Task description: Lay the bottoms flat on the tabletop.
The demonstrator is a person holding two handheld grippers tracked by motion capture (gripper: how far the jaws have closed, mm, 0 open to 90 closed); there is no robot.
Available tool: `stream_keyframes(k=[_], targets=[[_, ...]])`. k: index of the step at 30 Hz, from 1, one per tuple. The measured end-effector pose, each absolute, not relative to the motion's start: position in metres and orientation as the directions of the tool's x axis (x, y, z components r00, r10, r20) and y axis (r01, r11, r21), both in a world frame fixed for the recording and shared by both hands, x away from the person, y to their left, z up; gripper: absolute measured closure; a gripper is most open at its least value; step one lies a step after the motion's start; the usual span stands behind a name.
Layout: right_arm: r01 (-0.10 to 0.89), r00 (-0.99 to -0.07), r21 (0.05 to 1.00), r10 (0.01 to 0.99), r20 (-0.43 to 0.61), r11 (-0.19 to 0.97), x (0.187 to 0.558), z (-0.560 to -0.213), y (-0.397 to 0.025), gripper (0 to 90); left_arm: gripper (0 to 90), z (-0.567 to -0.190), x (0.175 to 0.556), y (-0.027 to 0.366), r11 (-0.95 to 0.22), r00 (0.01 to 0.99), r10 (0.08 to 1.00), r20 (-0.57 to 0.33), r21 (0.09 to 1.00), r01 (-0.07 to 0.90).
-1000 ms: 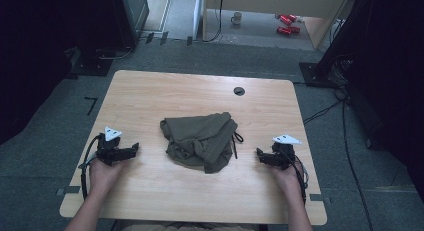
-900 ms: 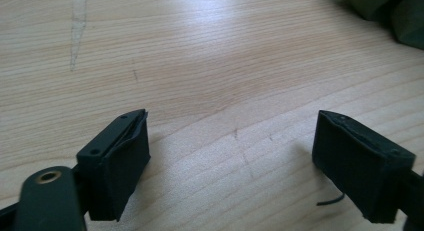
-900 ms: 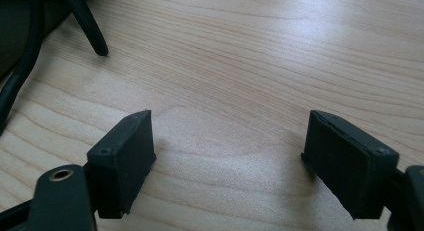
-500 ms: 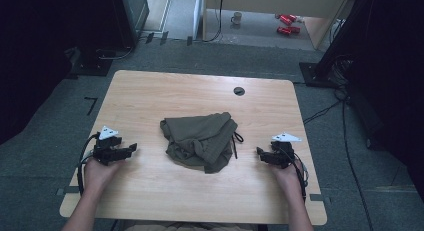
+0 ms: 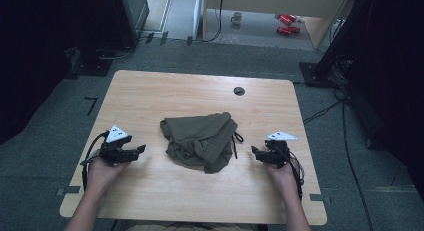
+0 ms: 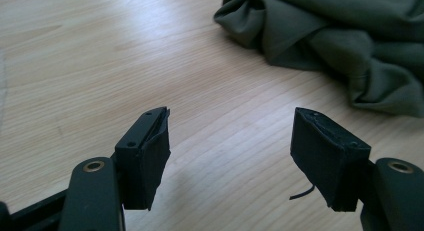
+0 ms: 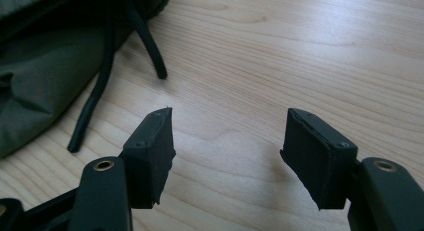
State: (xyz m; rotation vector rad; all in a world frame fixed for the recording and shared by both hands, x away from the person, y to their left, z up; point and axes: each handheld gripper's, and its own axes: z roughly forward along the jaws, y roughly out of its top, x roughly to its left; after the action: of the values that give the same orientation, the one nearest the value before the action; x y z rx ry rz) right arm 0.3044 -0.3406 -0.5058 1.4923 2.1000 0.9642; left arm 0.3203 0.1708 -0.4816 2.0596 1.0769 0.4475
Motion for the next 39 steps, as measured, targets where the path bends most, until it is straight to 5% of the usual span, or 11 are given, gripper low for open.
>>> stream_keyframes(k=[39], targets=[[0.639,-0.472,0.742,0.866,0.168,0.204,0.279,-0.499,-0.297,47.8,33.5,-0.466,0.319,0.079,-0.493,0.810,0.585,-0.027,0.782,0.382]])
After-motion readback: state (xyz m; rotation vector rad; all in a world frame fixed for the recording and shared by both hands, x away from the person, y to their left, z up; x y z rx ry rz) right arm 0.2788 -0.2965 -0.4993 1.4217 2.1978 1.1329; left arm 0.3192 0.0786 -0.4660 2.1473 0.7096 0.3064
